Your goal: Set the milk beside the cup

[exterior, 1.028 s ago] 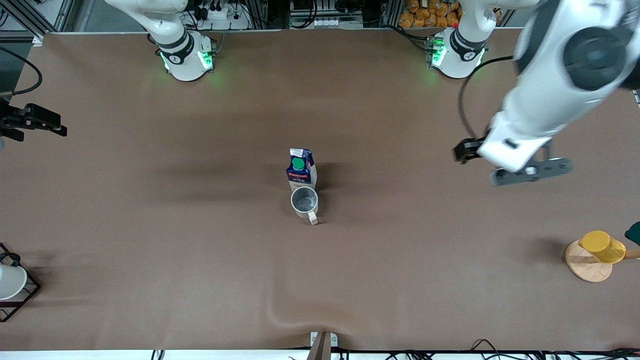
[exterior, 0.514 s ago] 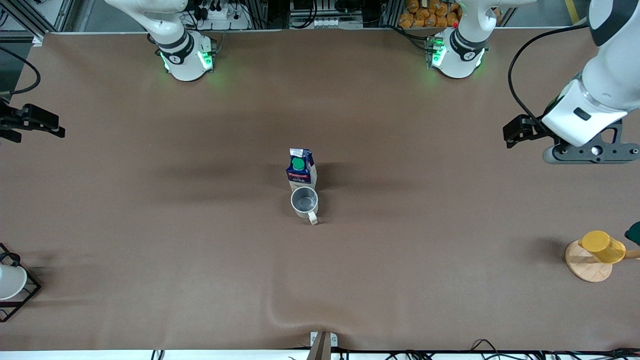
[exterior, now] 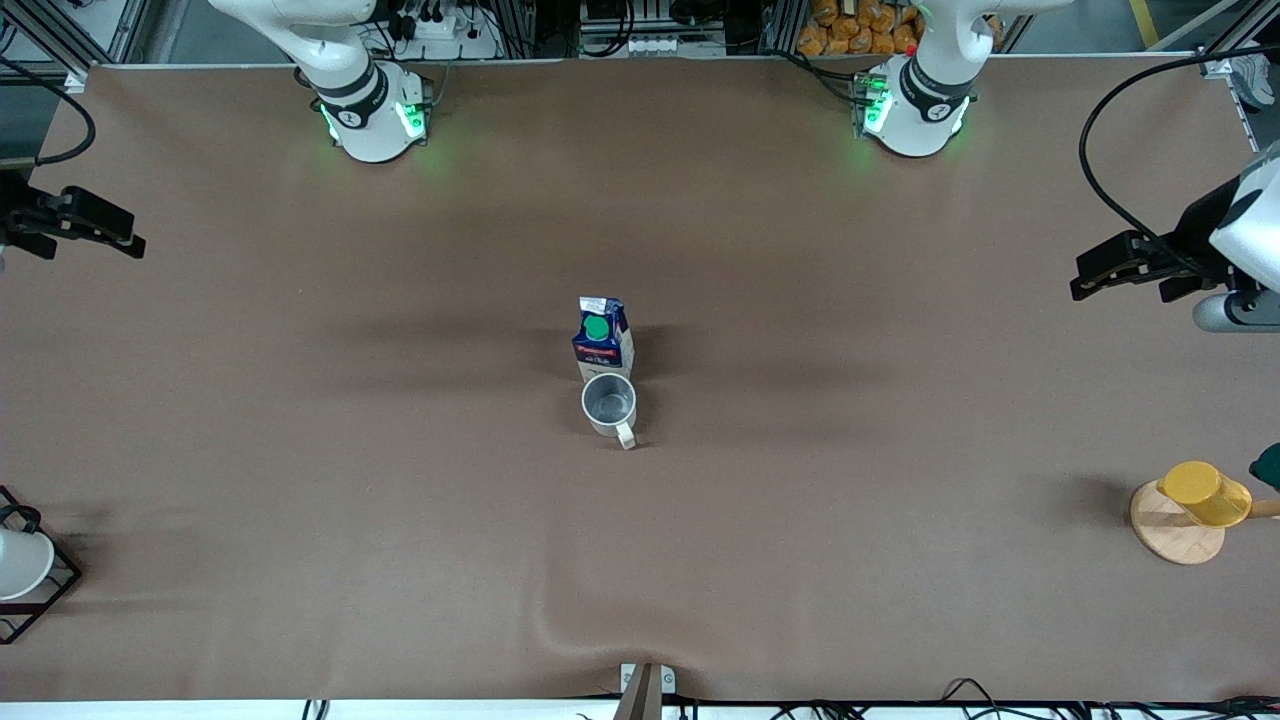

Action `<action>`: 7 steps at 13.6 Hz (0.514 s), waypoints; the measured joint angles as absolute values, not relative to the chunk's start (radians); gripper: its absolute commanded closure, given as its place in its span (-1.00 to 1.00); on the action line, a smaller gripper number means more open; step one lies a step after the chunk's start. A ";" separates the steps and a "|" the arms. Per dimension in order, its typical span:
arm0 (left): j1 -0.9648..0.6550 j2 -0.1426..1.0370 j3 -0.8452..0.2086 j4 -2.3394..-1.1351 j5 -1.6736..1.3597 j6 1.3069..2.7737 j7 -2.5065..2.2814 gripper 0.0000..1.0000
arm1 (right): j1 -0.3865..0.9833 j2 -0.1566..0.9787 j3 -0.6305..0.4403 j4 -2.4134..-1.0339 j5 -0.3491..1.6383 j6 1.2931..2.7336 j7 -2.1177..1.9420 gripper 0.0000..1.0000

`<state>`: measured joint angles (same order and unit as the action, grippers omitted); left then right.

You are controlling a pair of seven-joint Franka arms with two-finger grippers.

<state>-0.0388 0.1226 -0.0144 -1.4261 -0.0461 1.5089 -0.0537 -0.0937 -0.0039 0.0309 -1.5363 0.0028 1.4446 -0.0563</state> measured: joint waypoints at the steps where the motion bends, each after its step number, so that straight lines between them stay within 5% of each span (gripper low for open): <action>1: -0.040 0.123 -0.015 -1.438 -0.035 1.515 -0.053 -1.00 | -0.094 -0.004 0.027 -1.537 0.003 1.444 -0.056 -1.00; 7: -0.050 0.105 -0.021 -1.498 -0.005 1.570 -0.019 -1.00 | -0.095 -0.004 0.020 -1.537 0.003 1.437 -0.056 -1.00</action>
